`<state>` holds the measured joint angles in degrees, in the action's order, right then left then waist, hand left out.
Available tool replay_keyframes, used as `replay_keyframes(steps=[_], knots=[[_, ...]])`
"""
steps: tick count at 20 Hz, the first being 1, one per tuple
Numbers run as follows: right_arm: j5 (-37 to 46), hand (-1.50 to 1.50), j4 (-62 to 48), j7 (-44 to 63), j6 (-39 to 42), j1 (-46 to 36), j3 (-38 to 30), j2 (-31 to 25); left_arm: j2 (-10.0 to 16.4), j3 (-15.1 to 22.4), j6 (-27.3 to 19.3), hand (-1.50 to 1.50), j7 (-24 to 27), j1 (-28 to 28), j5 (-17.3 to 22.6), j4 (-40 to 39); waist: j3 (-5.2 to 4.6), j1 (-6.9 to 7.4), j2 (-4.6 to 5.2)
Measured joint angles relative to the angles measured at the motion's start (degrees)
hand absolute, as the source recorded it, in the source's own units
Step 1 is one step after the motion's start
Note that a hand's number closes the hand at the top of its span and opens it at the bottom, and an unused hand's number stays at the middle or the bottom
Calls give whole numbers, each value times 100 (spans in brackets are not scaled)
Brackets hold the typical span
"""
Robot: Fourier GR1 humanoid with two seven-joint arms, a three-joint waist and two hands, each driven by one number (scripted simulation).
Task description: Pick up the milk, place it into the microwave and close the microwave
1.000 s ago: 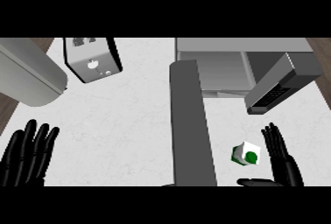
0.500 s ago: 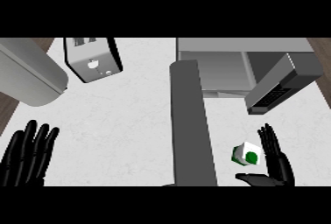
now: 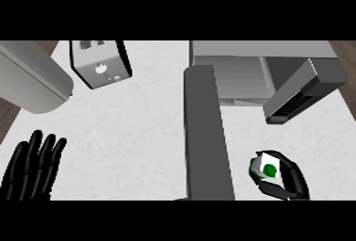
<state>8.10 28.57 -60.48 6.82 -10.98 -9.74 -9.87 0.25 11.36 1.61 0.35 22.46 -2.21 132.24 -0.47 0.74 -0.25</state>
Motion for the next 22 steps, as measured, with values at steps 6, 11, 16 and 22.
replay_keyframes(steps=[6, 11, 16, 22], knots=[[-88, 150, 119, -28, 189, -42, 178, 130, 50, -42, 44, -150, -14, 108, 77, 126, 16, -11, 6], [-218, 150, 569, -7, 307, 254, 369, 250, 106, -184, 113, -150, 50, 240, 234, 169, 38, -46, 8], [-420, 150, 953, 36, 276, 494, 358, 308, 108, -276, 205, -150, 324, 382, 329, -24, 41, -56, 8], [-584, 150, 1873, 360, 117, 706, 474, 568, 175, -516, 239, -150, 133, 361, 512, 82, 44, -68, 12]])
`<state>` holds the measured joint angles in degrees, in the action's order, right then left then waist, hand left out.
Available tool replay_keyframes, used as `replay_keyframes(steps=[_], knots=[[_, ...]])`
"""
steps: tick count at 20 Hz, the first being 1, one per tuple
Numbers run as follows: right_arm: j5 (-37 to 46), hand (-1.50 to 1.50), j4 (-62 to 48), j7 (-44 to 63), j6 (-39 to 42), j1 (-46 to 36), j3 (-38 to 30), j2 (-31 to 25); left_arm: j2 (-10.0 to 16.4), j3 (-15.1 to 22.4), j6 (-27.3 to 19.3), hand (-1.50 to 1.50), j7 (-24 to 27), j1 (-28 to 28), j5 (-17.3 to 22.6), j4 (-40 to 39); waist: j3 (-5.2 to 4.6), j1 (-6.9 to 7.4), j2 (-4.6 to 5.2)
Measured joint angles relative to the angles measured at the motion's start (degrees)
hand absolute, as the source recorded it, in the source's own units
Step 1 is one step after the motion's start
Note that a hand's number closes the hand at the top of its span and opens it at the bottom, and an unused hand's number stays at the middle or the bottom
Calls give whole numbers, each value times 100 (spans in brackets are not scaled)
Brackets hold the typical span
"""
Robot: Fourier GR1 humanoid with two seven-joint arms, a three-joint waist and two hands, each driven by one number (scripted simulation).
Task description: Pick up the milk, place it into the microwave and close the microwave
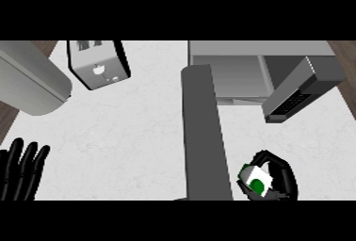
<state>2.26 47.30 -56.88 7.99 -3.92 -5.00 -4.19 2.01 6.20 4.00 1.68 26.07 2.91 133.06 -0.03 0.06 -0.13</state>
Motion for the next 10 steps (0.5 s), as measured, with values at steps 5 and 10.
replay_keyframes(steps=[5, 10], knots=[[-19, 150, 783, 505, -418, -66, 189, 255, 60, -263, 99, -150, 3, -105, 195, -136, 0, 1, 1], [25, 150, 865, 1032, -1108, -659, 489, 363, 93, -453, 196, -150, -9, -157, 368, -212, 1, 29, 7]])
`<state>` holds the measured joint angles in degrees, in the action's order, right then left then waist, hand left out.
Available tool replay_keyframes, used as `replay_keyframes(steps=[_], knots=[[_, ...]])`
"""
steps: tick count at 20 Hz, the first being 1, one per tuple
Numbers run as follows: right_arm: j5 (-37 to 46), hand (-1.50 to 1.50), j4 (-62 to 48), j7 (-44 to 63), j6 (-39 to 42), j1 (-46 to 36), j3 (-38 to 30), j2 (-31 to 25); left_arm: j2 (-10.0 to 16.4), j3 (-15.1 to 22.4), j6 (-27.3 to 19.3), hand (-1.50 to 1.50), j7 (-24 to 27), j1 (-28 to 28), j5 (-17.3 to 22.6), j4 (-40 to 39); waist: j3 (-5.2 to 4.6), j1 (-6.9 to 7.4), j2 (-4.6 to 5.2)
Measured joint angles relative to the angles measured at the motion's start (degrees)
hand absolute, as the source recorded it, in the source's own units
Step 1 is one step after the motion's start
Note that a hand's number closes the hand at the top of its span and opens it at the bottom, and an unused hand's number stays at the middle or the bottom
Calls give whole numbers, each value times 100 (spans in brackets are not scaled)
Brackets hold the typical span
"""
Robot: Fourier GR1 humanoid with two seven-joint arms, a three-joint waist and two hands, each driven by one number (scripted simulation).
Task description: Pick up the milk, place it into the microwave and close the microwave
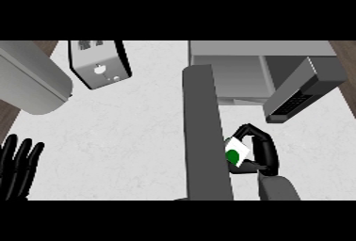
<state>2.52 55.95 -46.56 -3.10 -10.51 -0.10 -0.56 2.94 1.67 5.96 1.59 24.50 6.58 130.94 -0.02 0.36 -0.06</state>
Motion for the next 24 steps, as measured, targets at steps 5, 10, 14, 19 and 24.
replay_keyframes(steps=[5, 10, 14, 19, 24], knots=[[223, 150, -224, 718, -764, -780, 44, 2, 77, -202, 105, -150, -31, -33, 133, -65, 1, 22, 6], [464, 150, -1108, 1193, -1266, -1858, -244, -157, 53, -193, 146, -150, -5, -153, 86, -209, 3, 61, 25], [548, 150, -2104, 1189, -1481, -2653, -560, -423, 40, -233, 252, -150, 194, -130, 100, -381, 5, 126, 47], [654, 150, -3195, 1115, -1825, -3445, -858, -719, 63, -264, 345, -150, 232, -138, 165, -404, 10, 228, 89], [730, 150, -3819, 1134, -2490, -3933, -1106, -1015, 136, -281, 433, -150, 144, -206, 264, -346, 17, 361, 157]])
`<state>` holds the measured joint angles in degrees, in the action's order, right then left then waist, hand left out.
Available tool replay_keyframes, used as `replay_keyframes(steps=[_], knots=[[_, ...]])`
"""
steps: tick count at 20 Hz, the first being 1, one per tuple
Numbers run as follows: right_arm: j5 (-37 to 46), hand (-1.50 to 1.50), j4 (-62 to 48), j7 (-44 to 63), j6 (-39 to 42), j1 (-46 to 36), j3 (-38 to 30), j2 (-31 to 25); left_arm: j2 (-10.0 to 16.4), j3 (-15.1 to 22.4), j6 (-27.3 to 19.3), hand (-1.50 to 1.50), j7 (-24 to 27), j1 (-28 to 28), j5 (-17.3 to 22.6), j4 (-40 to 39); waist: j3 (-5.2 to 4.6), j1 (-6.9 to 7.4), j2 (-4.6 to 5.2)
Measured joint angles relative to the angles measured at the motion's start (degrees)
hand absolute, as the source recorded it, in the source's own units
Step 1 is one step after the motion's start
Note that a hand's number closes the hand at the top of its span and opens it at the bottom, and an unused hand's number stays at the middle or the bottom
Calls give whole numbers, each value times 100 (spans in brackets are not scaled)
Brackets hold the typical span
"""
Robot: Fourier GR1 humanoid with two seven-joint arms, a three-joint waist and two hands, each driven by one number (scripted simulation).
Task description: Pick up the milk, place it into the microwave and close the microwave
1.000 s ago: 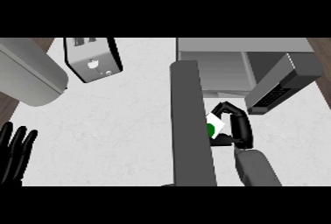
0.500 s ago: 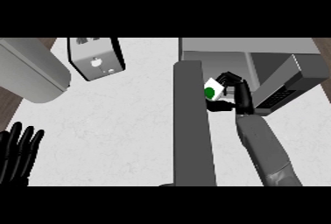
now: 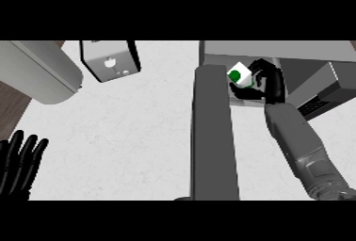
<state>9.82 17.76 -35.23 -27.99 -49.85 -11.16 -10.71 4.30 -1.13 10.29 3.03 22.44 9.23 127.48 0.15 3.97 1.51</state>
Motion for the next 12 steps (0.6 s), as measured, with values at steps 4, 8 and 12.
replay_keyframes(steps=[4, 8, 12], knots=[[126, 150, -244, -102, -738, -253, -77, -136, 11, -26, 16, -150, 32, -27, -31, -90, 1, 66, 32], [489, -150, -643, -63, -989, -489, 161, -270, 42, -18, -47, -150, -85, -226, -141, -139, 3, 121, 67], [723, -150, -966, 70, -891, -731, 339, -320, 45, 45, -69, -150, -94, -266, -297, -146, 5, 184, 83]])
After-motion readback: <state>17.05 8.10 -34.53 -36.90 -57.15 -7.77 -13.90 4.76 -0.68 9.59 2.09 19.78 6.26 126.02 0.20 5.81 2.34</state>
